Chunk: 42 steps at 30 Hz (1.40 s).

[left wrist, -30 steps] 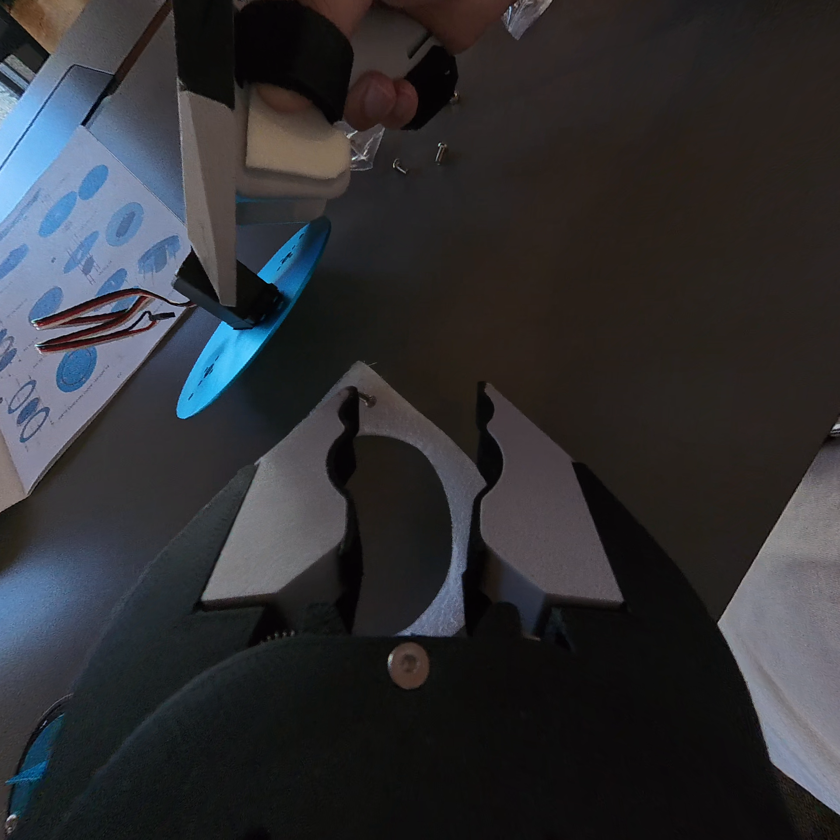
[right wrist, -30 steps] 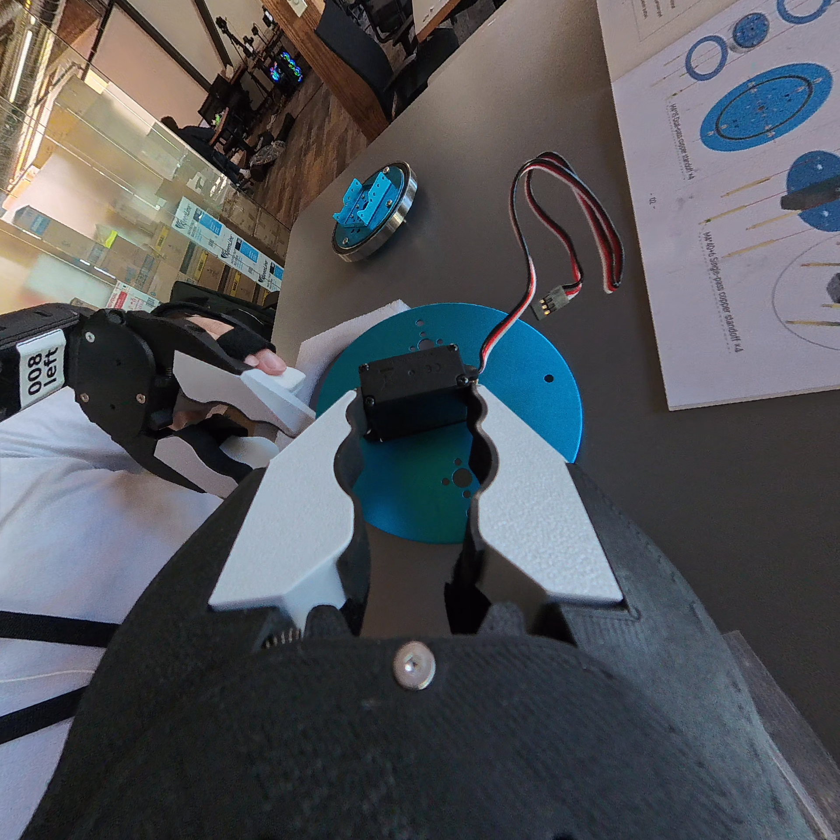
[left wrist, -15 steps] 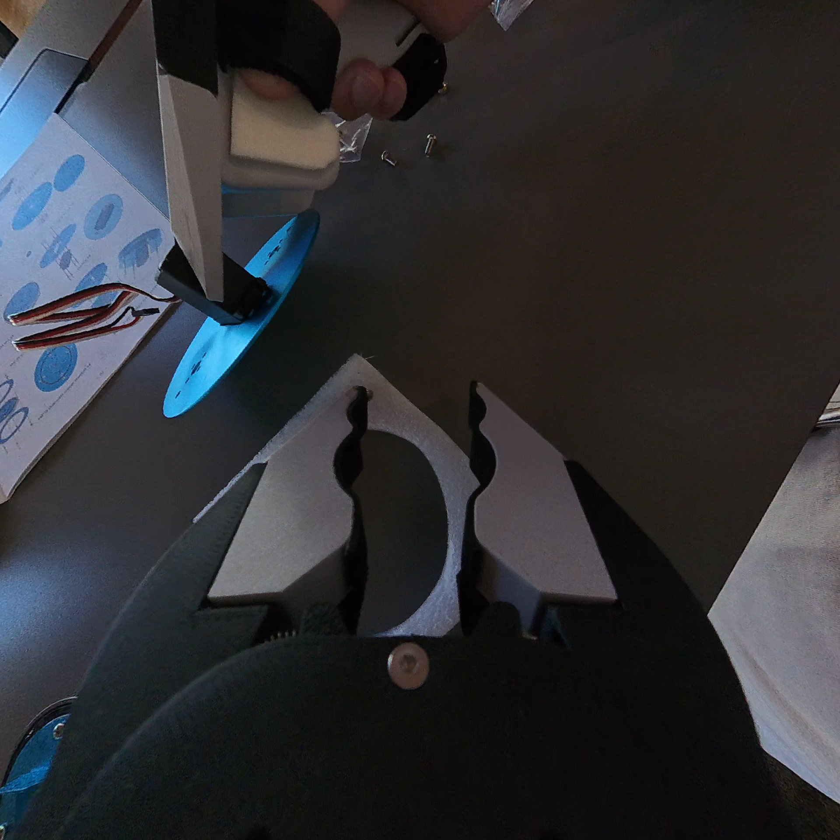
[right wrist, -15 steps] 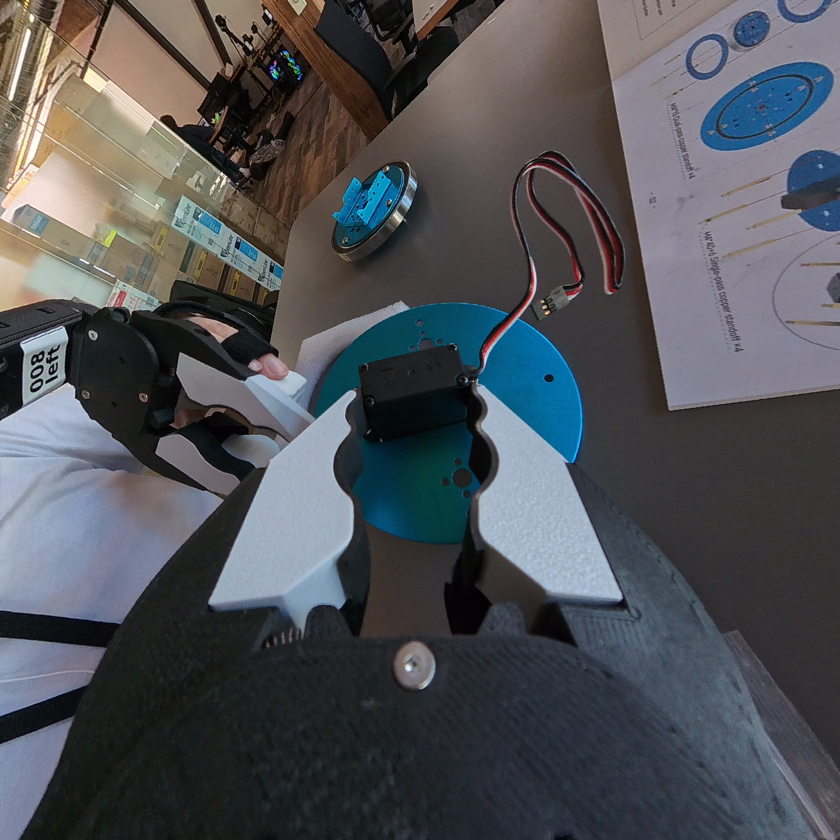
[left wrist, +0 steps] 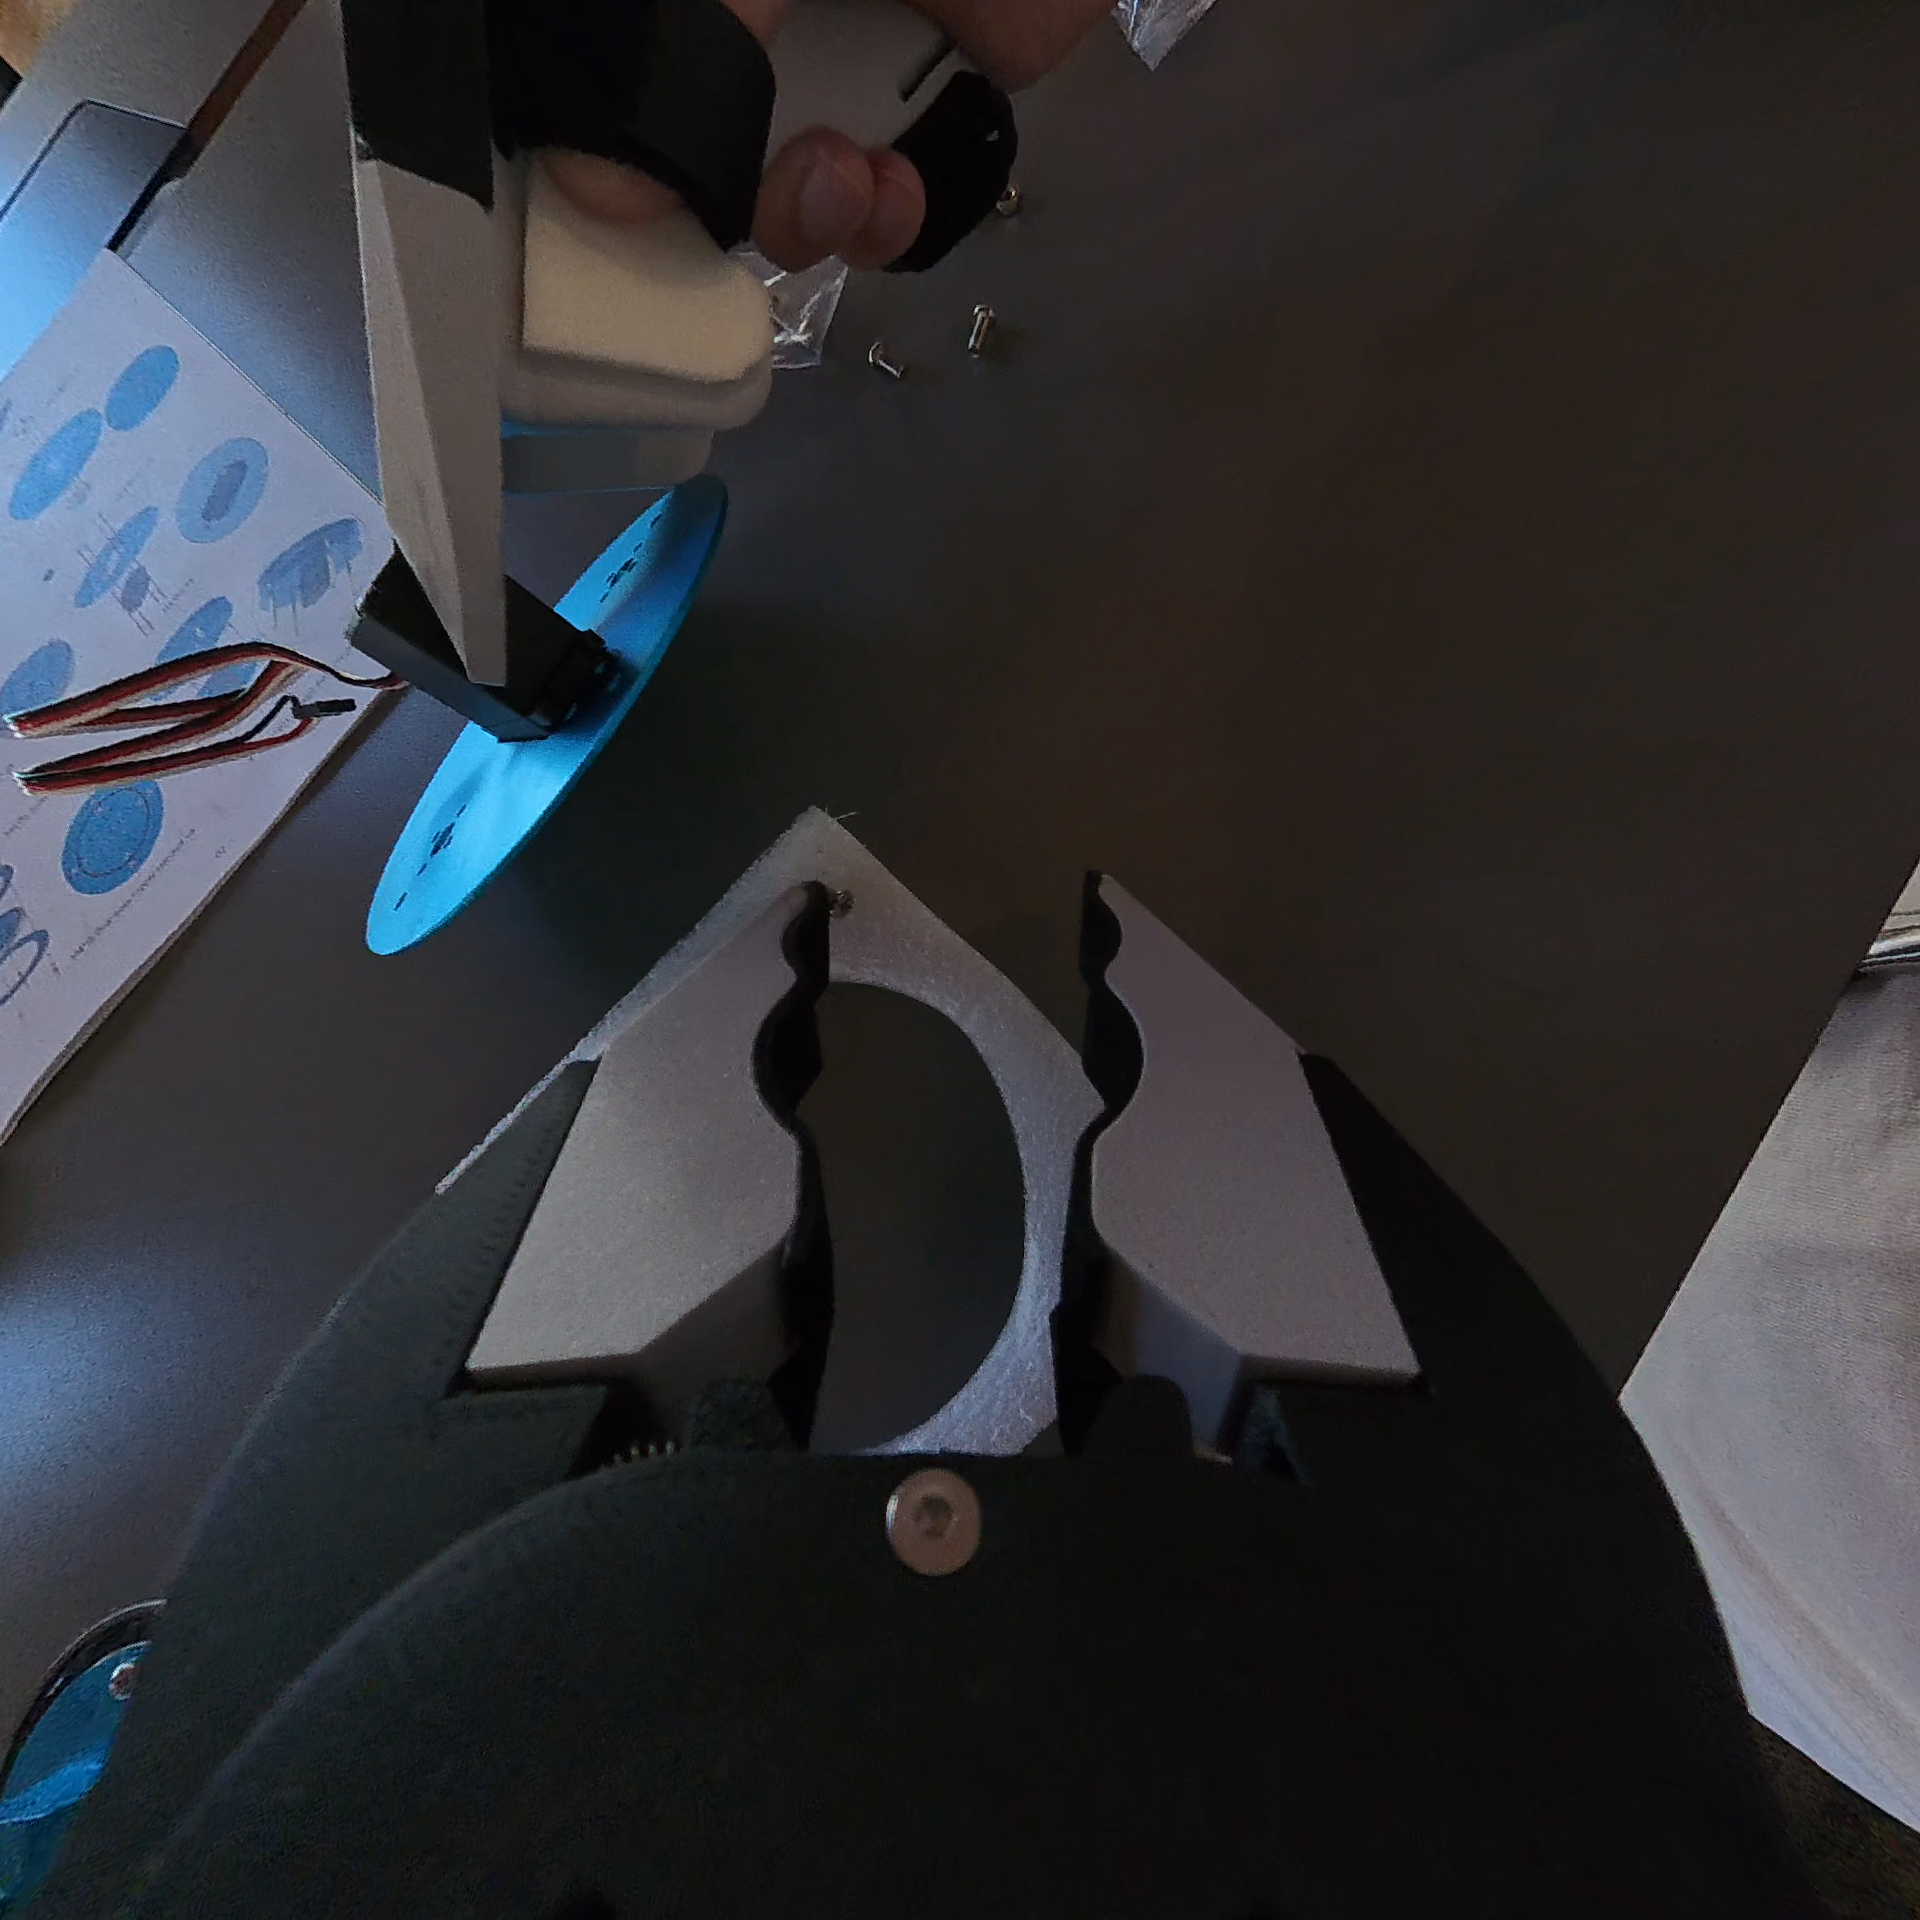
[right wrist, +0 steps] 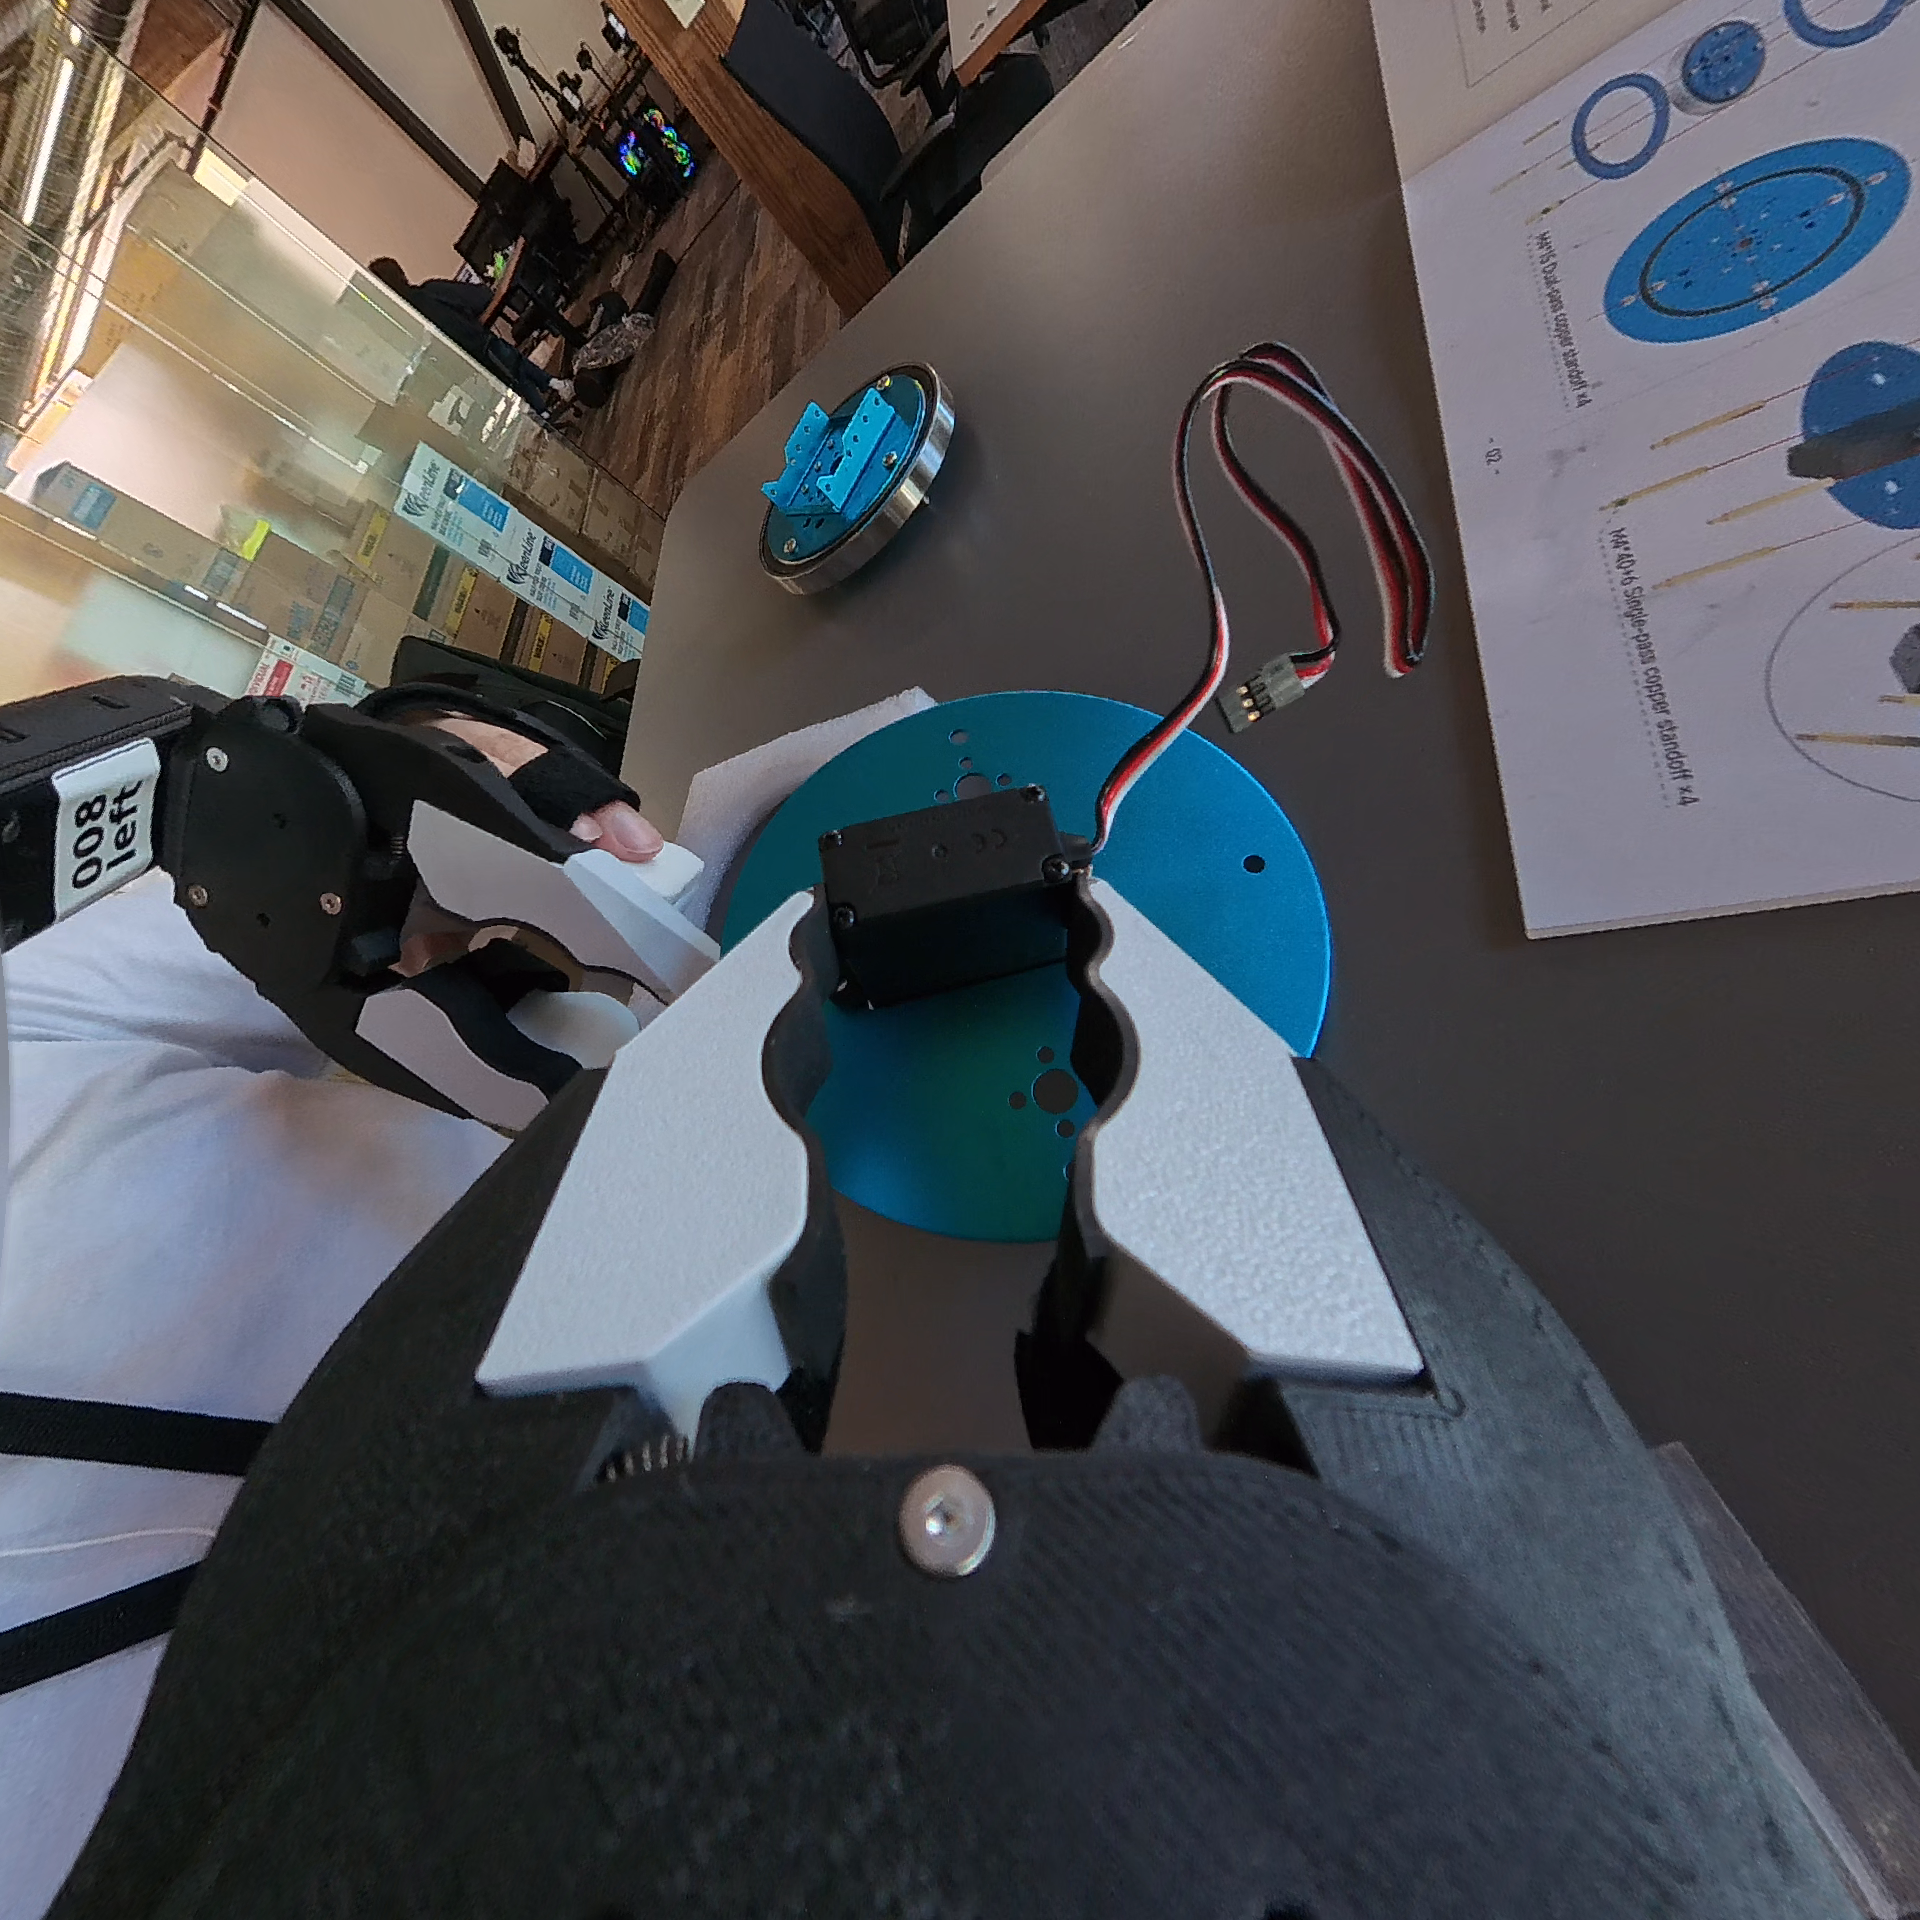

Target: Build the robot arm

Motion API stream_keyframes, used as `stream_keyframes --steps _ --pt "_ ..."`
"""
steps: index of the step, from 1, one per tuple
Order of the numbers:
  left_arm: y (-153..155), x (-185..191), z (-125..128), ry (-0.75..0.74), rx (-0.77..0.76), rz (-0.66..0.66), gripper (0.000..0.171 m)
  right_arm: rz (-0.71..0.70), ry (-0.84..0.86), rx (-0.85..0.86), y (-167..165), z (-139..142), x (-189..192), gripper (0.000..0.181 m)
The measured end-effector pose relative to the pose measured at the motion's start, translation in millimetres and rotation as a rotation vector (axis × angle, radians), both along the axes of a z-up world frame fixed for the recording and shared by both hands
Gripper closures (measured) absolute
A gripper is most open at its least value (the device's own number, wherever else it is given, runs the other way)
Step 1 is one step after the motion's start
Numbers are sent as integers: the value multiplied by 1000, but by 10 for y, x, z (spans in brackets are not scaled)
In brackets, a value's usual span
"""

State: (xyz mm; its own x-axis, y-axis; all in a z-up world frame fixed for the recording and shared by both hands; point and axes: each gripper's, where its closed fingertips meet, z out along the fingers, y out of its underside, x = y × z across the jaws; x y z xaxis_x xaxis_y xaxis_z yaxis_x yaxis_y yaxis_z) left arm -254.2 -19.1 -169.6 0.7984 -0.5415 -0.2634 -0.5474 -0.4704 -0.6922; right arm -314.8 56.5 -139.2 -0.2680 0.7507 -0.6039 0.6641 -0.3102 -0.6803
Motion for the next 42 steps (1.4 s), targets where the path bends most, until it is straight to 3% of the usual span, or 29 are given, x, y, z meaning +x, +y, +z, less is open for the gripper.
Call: stream_keyframes --steps 22,31,42 --pt "-24 25 6 29 9 -24 133 3 -2 3 0 -4 -2 138" --pt "-54 18 17 32 6 -35 116 -4 -4 11 26 -13 -6 138" --pt "-54 29 -19 43 -19 -51 112 -4 -4 14 25 -16 -4 138"
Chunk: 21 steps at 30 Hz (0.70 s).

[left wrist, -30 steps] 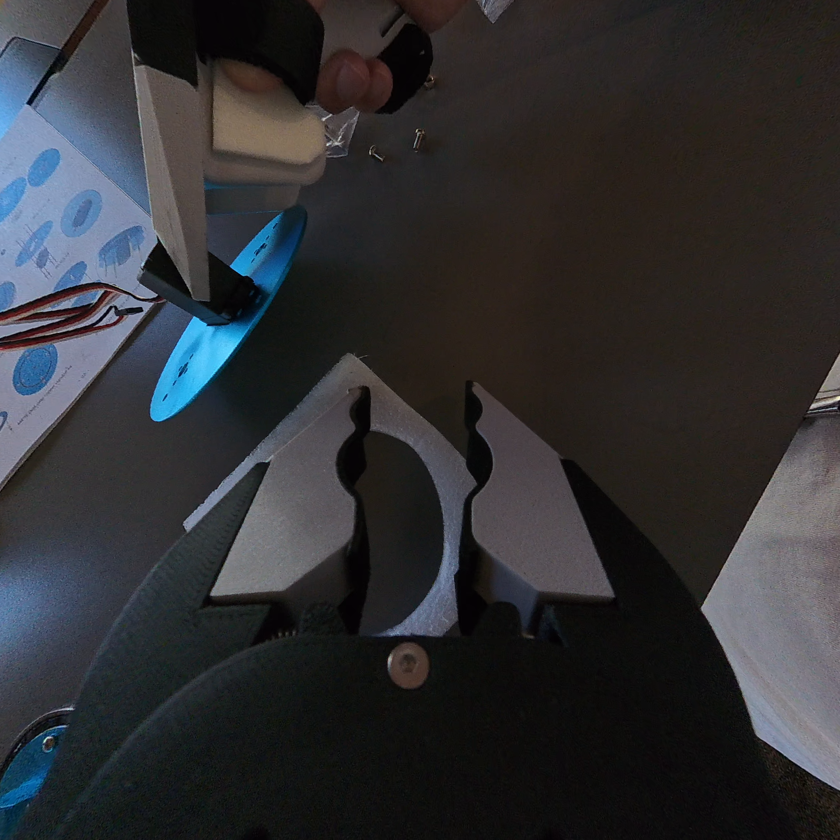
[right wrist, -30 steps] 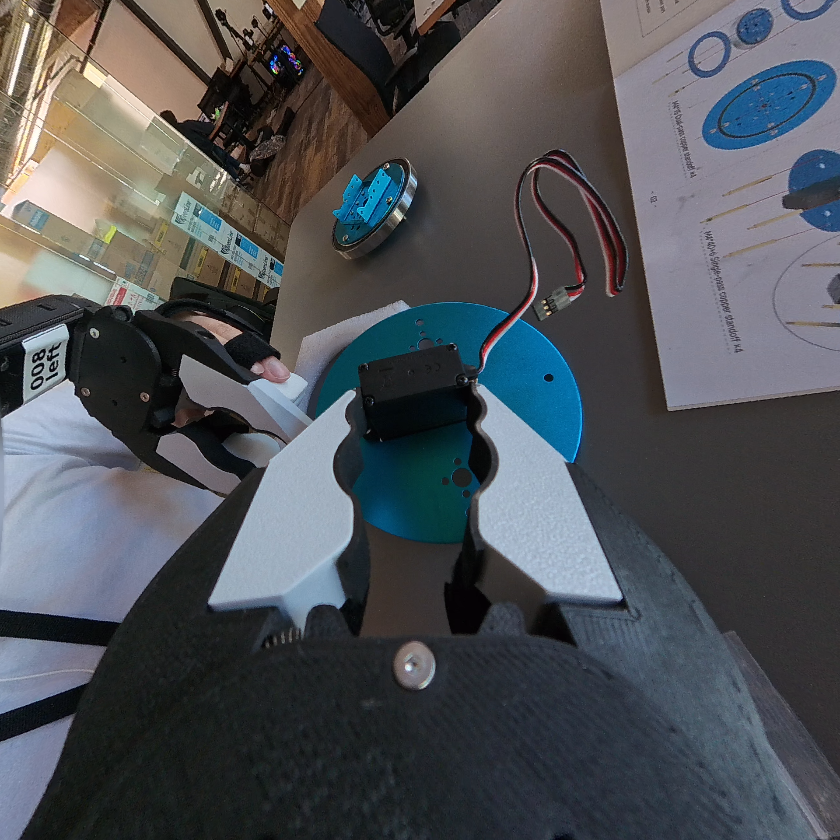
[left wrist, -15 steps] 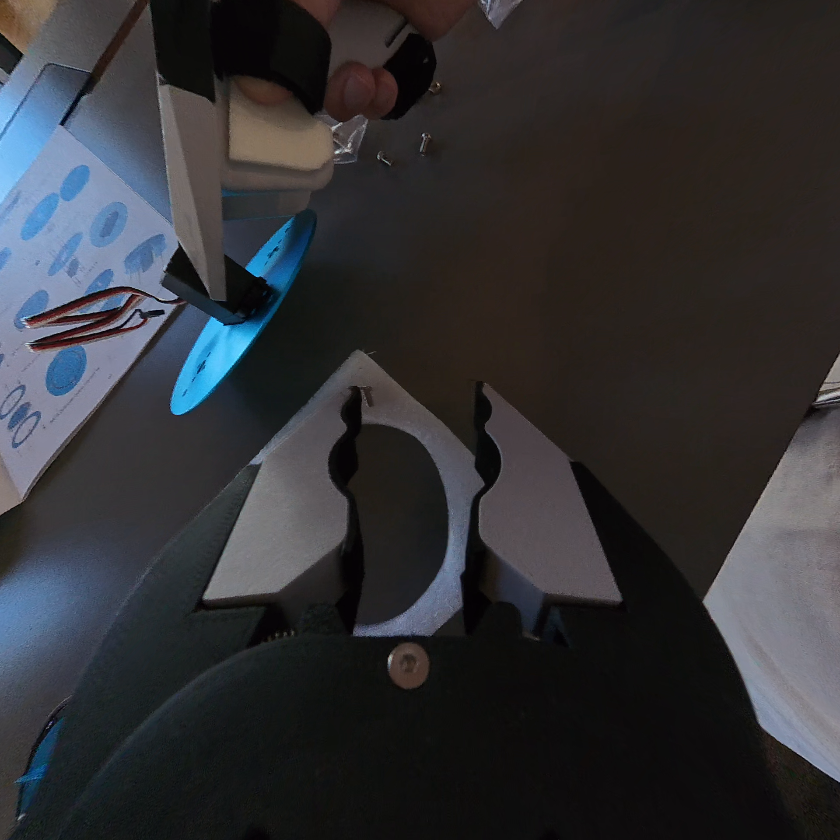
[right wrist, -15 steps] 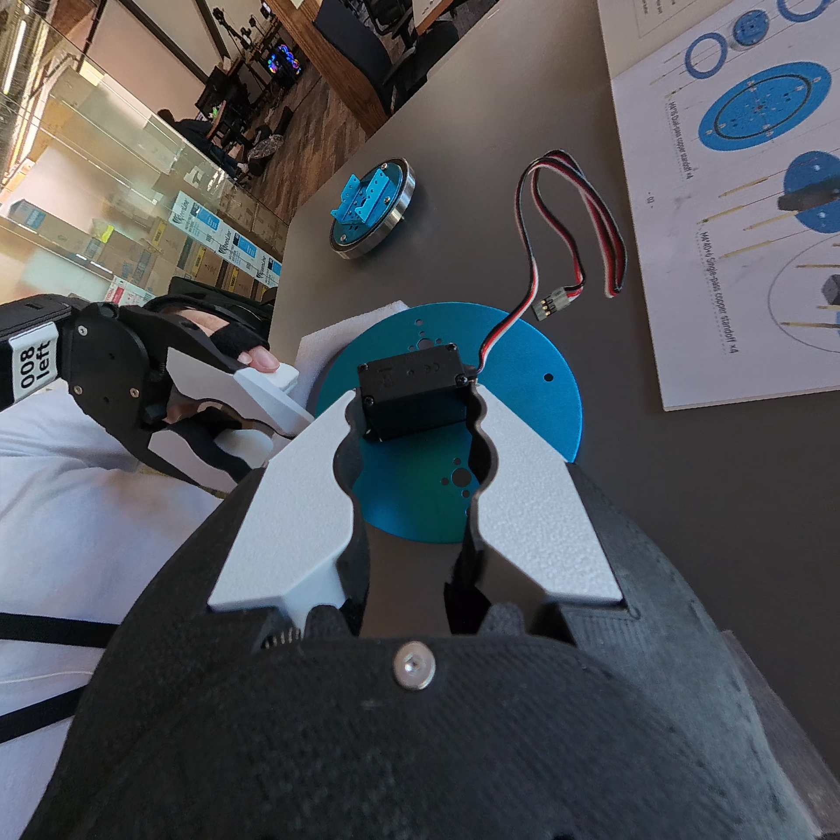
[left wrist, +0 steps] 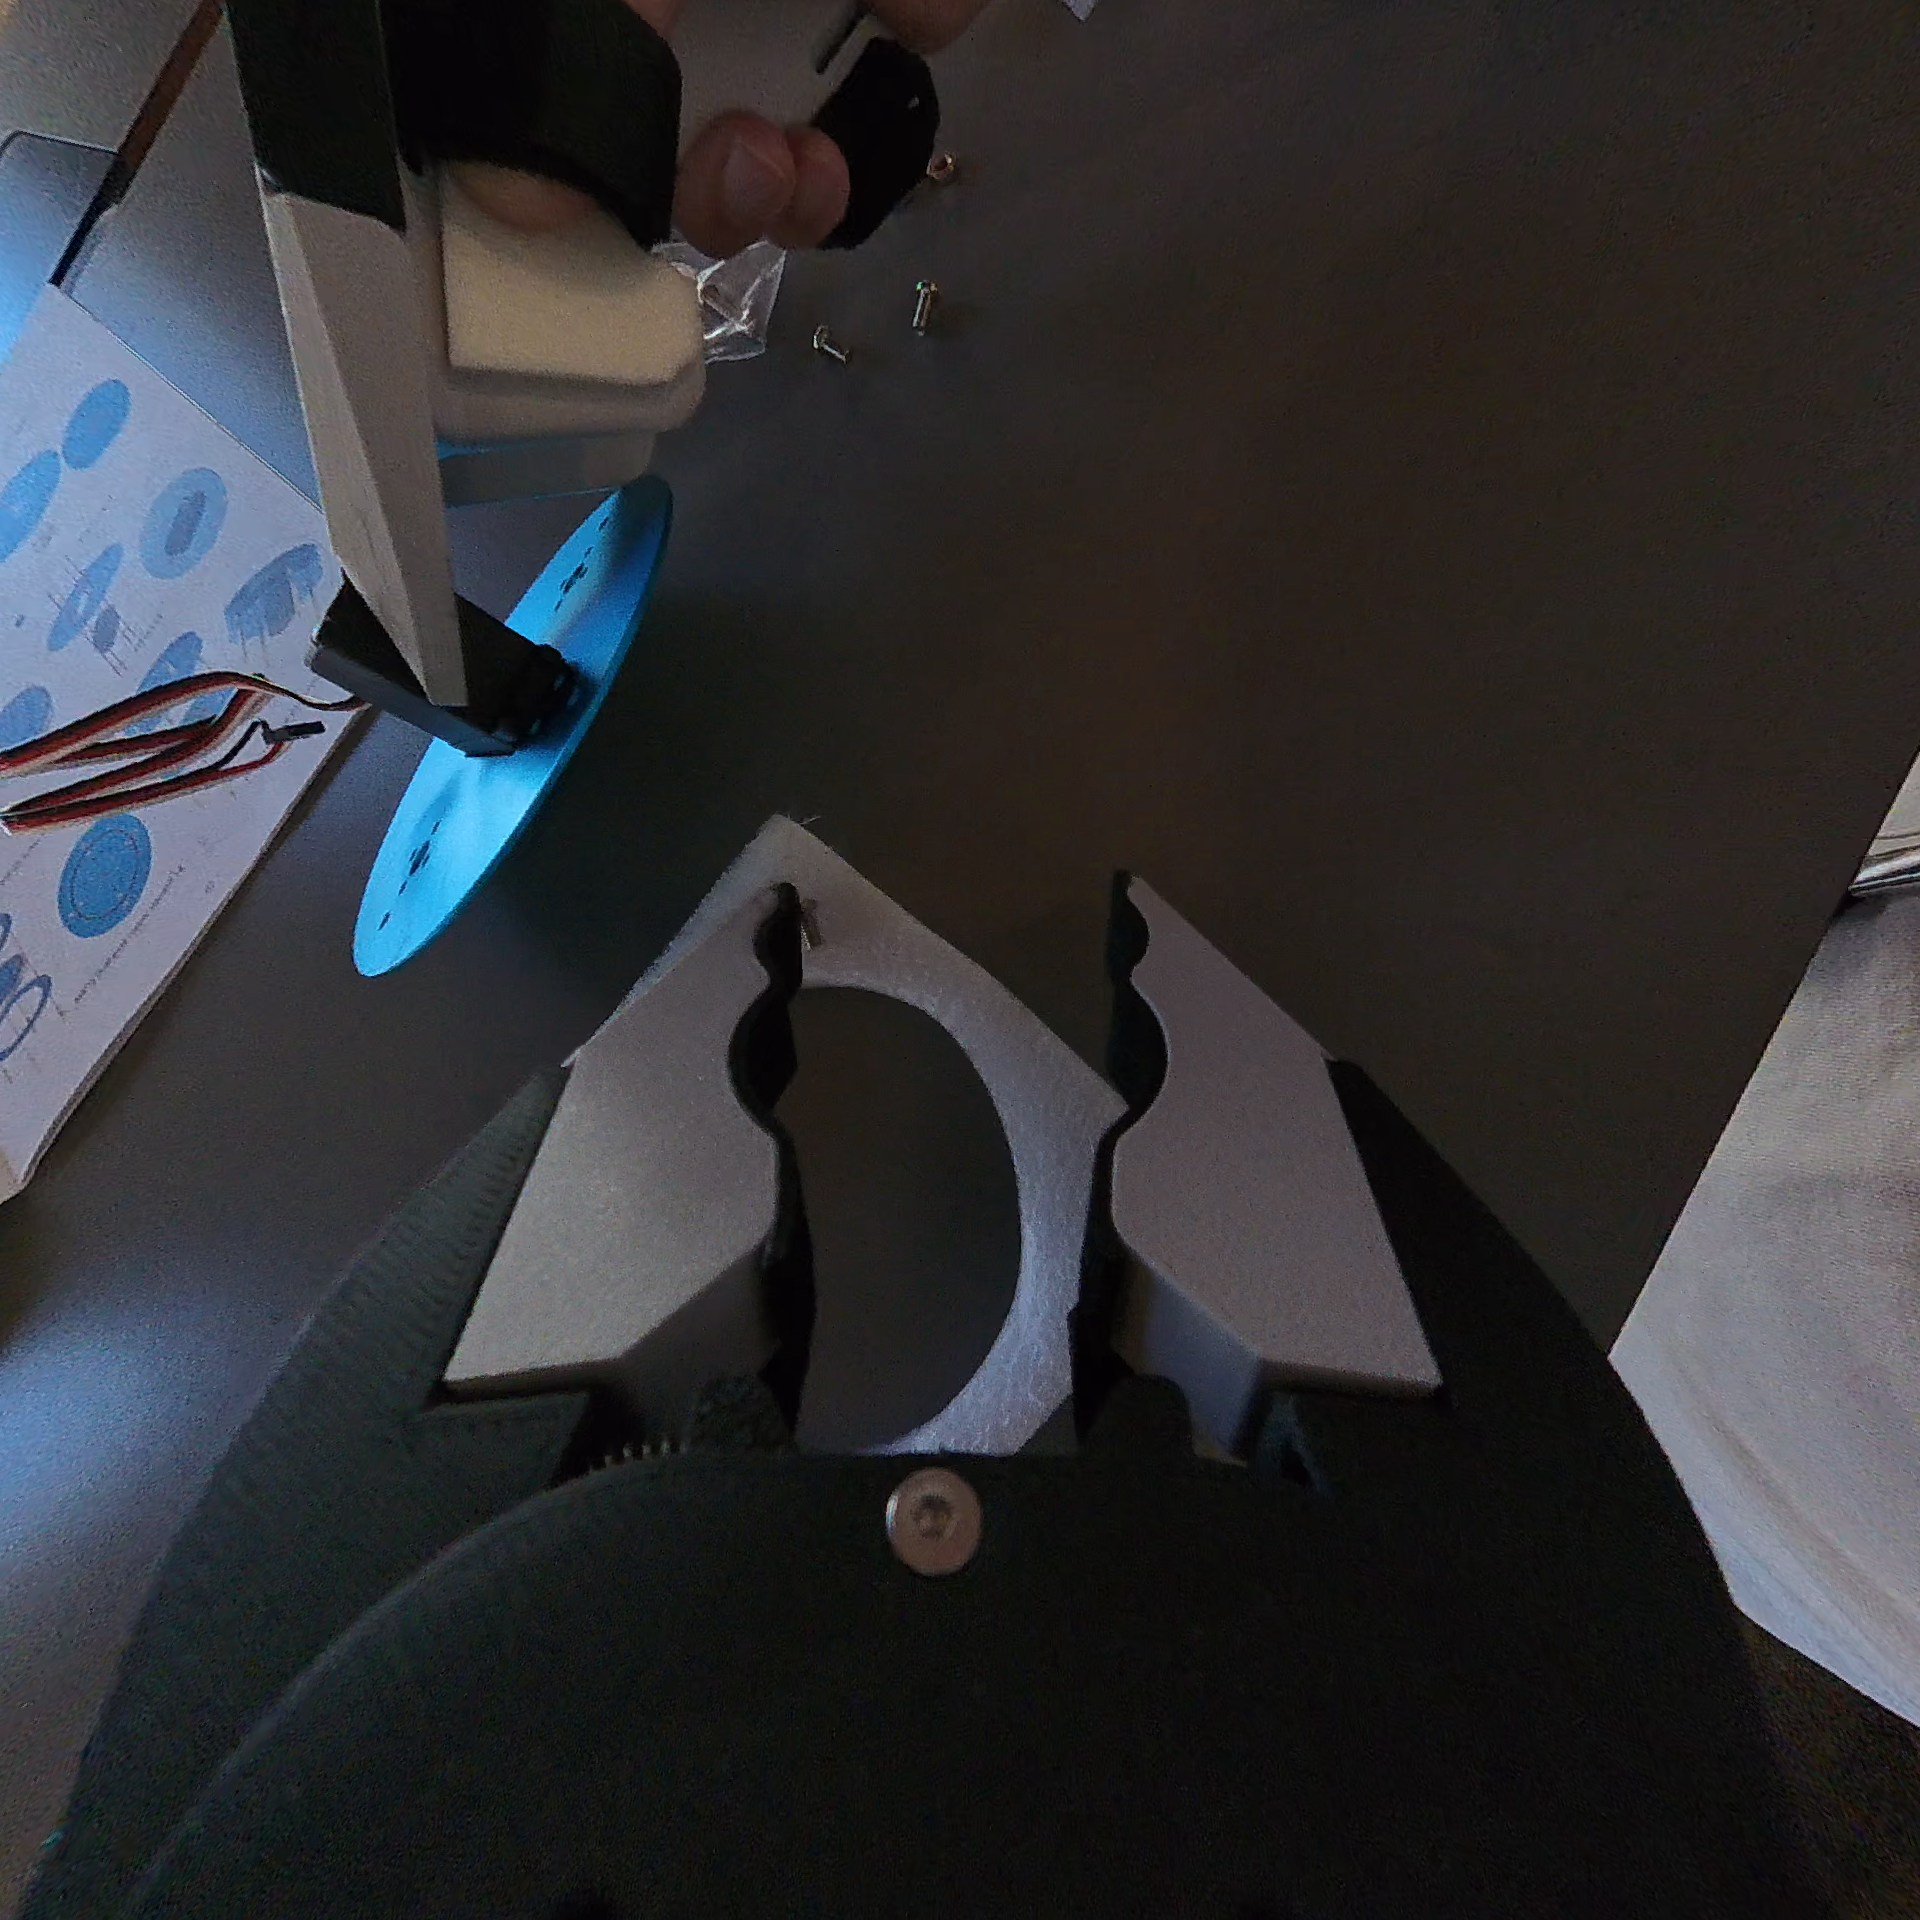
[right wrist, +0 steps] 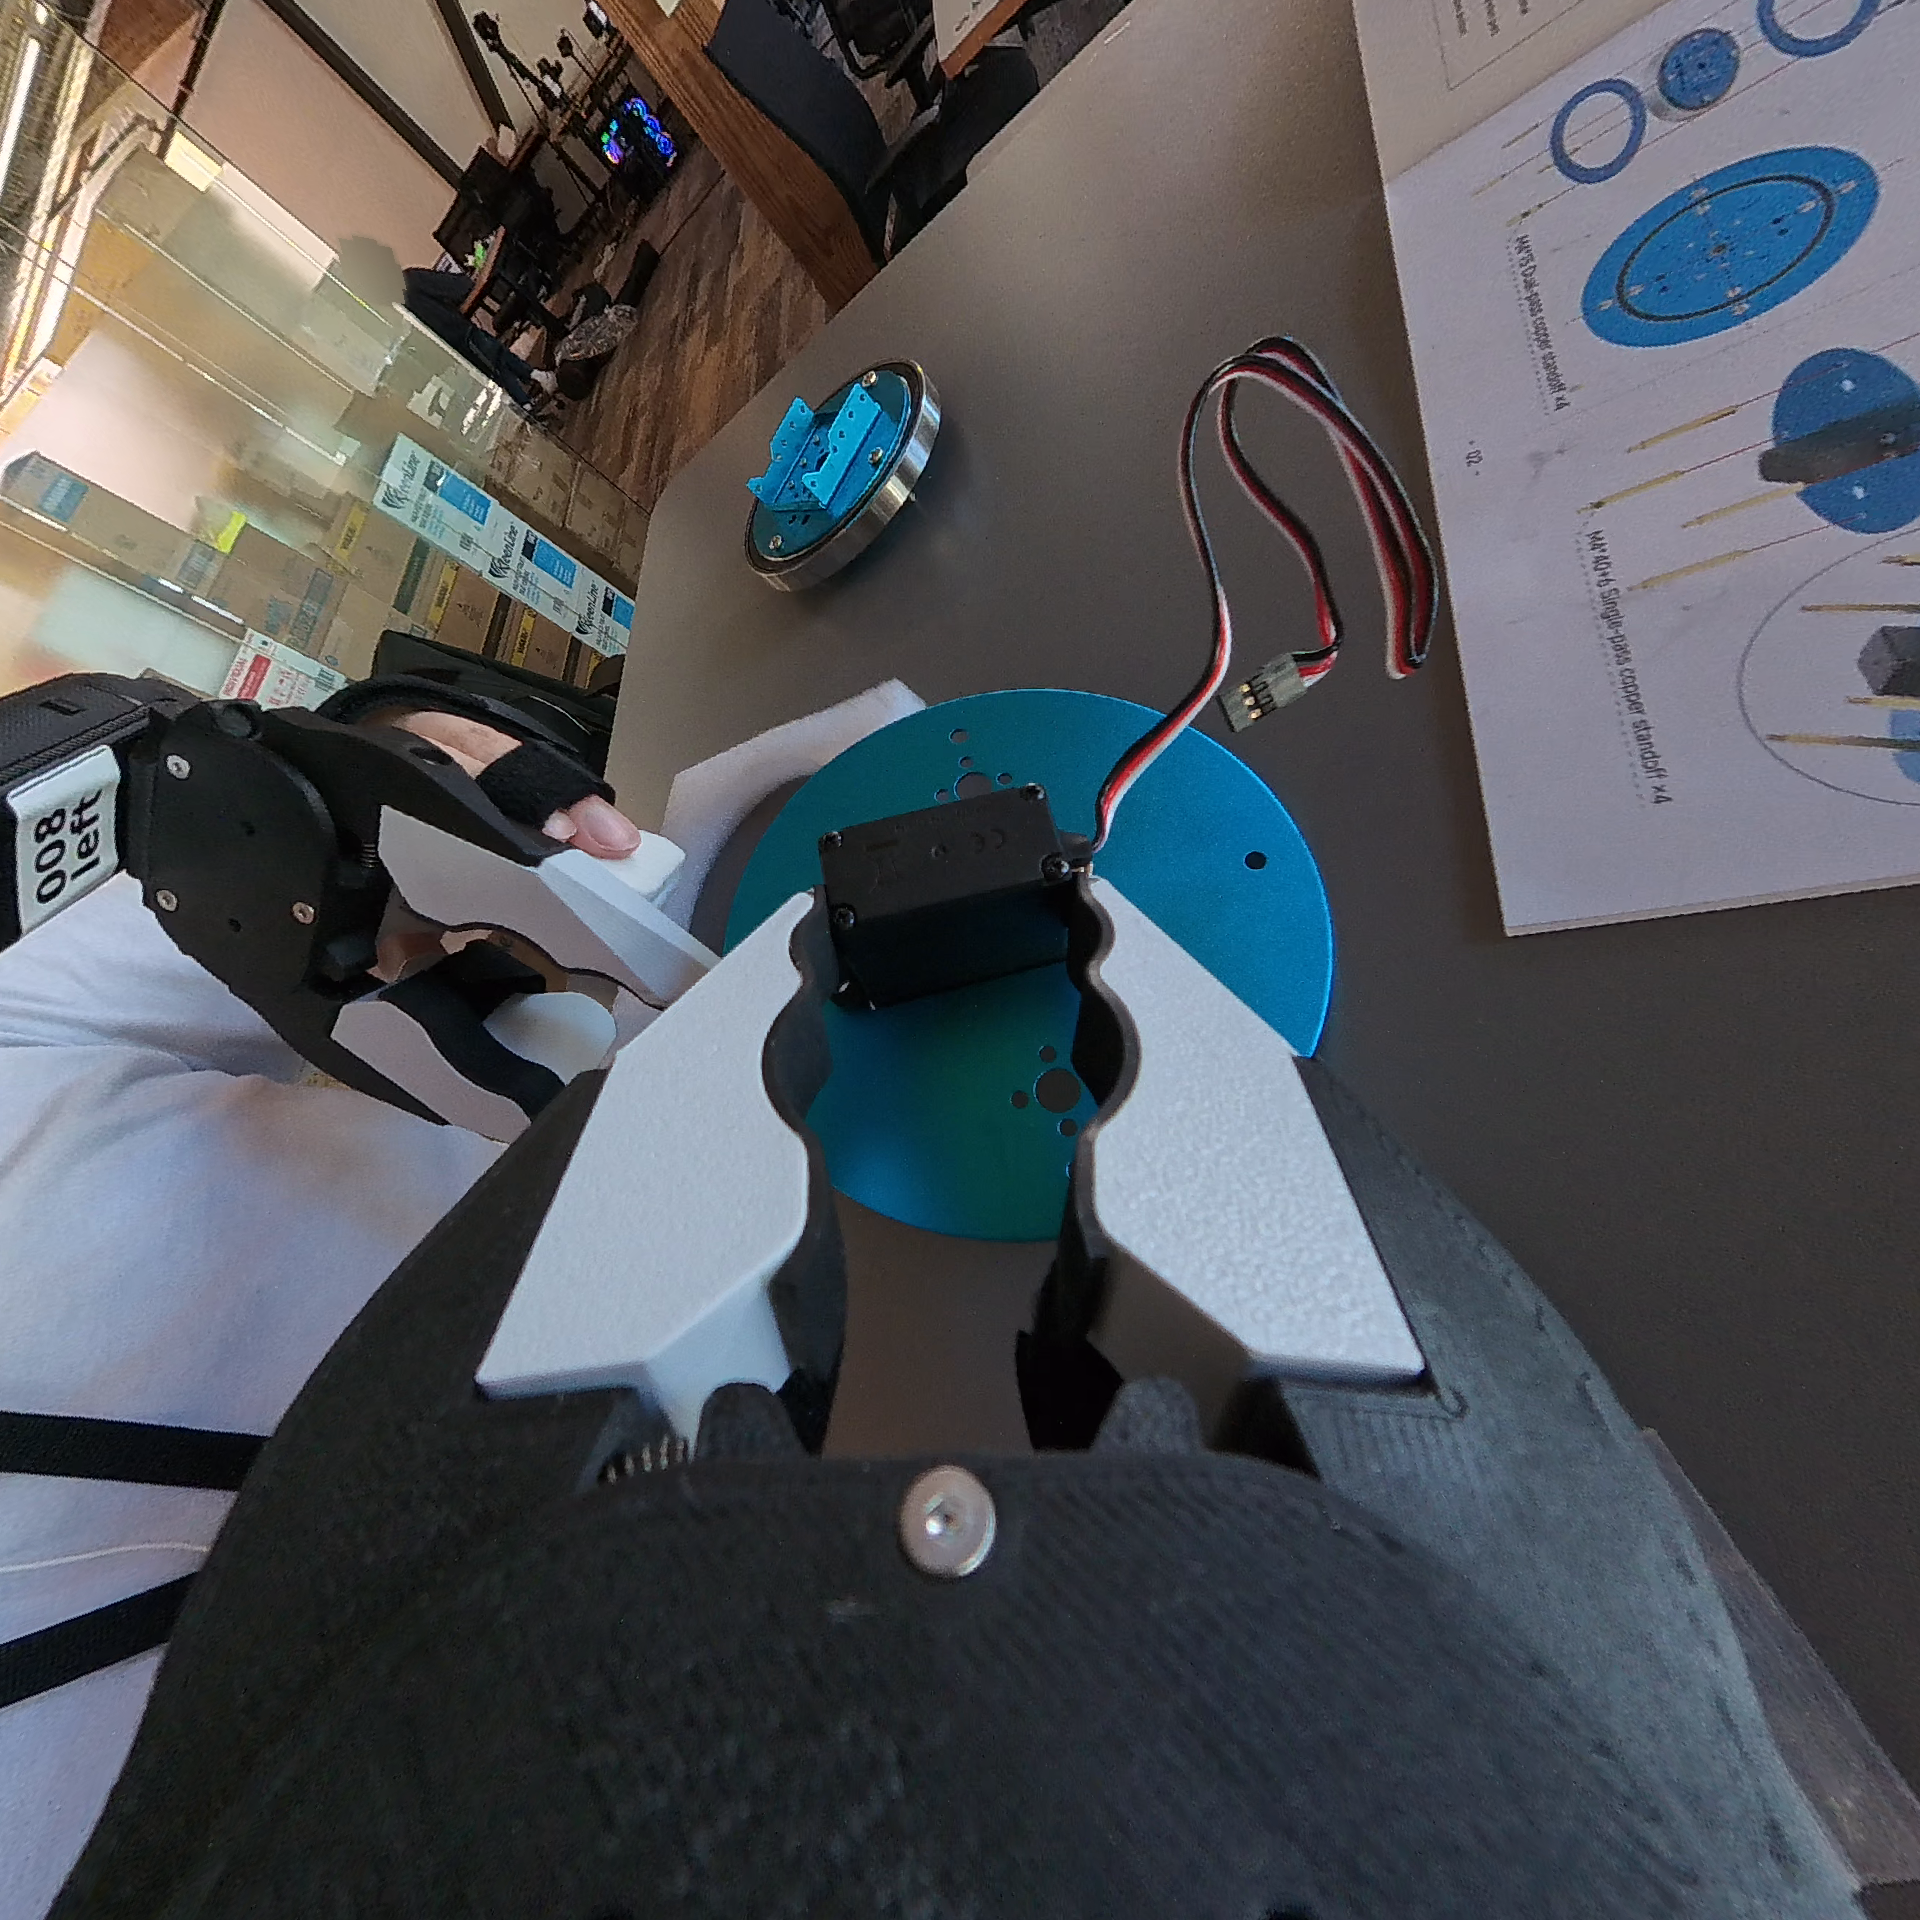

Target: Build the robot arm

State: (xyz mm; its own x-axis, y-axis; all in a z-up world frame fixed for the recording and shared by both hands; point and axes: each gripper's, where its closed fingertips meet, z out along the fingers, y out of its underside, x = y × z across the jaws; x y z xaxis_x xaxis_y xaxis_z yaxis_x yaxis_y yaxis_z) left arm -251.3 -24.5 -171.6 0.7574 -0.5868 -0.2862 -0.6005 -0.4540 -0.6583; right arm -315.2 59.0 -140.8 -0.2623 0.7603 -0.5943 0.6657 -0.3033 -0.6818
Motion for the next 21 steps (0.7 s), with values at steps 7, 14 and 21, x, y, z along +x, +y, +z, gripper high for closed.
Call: stream_keyframes --steps 7,14,21 --pt "2 3 -8 -7 -12 -11 110 3 0 0 1 0 2 137" --pt "-25 59 189 -125 -3 -2 115 1 0 -2 10 3 2 138" --pt "27 -257 200 -215 -50 133 148 2 -1 4 8 0 4 138"
